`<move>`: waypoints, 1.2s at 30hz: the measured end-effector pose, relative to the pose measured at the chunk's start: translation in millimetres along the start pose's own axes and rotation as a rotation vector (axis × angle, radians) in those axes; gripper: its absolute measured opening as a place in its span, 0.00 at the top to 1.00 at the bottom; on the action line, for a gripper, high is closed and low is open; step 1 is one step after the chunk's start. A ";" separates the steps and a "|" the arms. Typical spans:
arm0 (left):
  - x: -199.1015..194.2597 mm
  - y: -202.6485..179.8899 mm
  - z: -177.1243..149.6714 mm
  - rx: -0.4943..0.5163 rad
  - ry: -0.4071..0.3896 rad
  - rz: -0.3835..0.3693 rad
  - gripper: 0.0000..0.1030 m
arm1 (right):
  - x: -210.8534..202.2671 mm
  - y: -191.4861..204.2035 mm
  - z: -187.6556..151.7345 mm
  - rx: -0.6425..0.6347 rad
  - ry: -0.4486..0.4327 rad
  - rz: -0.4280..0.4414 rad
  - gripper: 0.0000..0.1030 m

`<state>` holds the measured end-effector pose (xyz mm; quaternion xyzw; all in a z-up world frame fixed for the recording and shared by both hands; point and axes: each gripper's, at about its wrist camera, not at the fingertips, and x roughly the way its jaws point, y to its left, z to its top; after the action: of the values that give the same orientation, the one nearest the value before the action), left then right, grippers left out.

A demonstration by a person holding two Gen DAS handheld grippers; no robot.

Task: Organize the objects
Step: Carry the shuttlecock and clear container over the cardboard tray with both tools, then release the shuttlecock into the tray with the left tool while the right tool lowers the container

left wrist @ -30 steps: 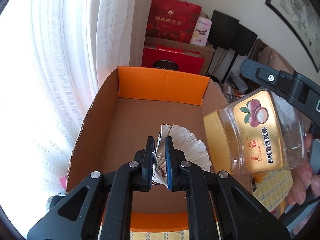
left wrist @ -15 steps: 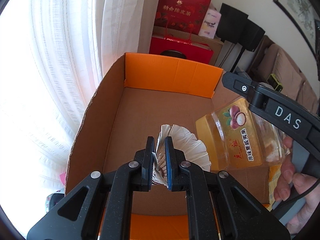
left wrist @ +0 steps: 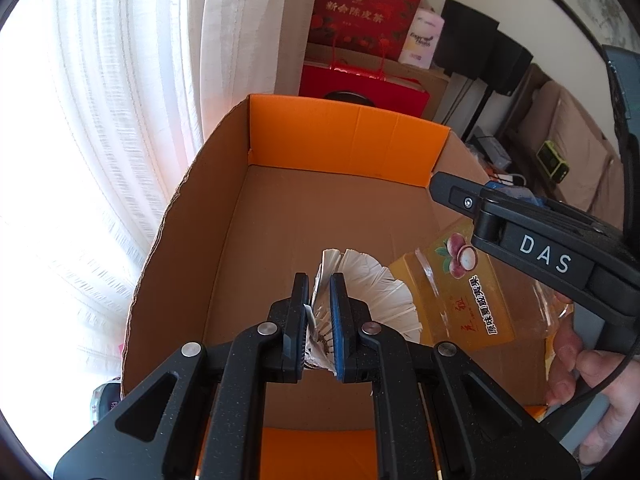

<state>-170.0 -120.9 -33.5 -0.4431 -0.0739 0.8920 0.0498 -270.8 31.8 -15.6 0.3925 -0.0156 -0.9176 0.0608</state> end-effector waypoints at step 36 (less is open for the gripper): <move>3.9 5.7 1.8 -0.026 0.024 0.003 0.89 | 14.7 14.9 39.7 -0.362 0.030 -0.089 0.28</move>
<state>-173.9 -126.1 -36.5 -0.4545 -0.0844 0.8857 0.0434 -308.0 14.4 2.4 0.3890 0.1681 -0.9013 0.0903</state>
